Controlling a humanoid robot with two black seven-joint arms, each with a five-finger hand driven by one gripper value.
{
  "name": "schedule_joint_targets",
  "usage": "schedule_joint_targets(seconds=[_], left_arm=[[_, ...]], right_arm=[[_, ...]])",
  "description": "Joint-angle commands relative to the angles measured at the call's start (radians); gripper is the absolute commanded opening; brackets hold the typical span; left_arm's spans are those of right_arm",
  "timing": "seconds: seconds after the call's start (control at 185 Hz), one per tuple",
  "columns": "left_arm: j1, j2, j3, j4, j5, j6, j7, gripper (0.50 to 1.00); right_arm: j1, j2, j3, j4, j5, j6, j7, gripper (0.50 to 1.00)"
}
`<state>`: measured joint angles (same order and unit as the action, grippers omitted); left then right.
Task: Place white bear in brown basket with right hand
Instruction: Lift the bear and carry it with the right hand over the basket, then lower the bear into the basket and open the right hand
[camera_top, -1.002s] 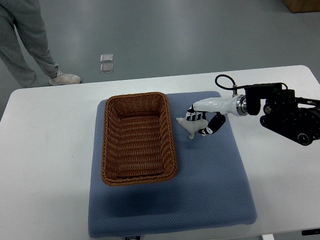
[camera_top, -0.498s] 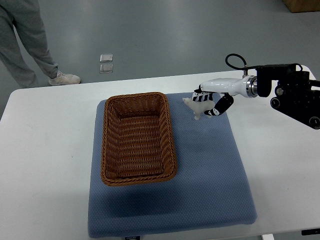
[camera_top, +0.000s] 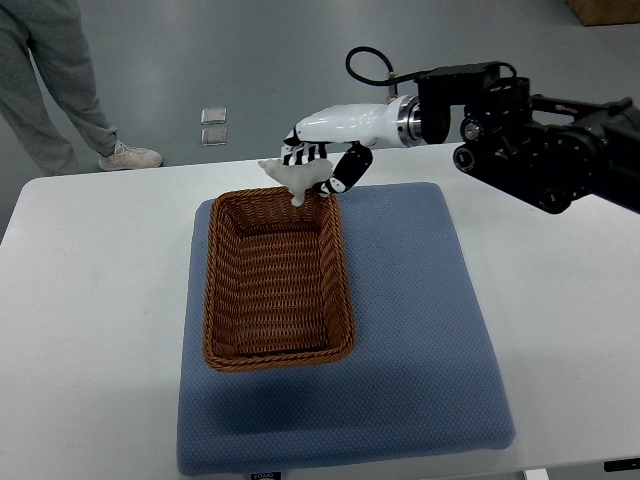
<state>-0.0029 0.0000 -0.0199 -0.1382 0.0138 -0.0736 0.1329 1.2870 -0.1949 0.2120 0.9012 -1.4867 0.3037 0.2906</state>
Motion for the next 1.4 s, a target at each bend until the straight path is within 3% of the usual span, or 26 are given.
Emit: schedule_joint_targets(seconds=[0.0,0.244,0.585,1.397], left_arm=[[0.000,0.000,0.000,0.000,0.000,0.000,-0.001,1.000],[0.001,0.000,0.000,0.000,0.000,0.000,0.001,1.000],[0.001,0.000,0.000,0.000,0.000,0.000,0.001,1.000],[0.001,0.000,0.000,0.000,0.000,0.000,-0.001,1.000]], right_arm=[[0.000,0.083,-0.006,-0.041,-0.003,0.000,-0.001,0.500],[-0.024,0.190,-0.011,-0.137,-0.010,-0.008,-0.001,0.500],[-0.112,0.195,-0.022,-0.242,-0.038,-0.031,-0.001,0.500],[-0.147,0.195,-0.036,-0.249,-0.053,-0.044,-0.001,0.500]])
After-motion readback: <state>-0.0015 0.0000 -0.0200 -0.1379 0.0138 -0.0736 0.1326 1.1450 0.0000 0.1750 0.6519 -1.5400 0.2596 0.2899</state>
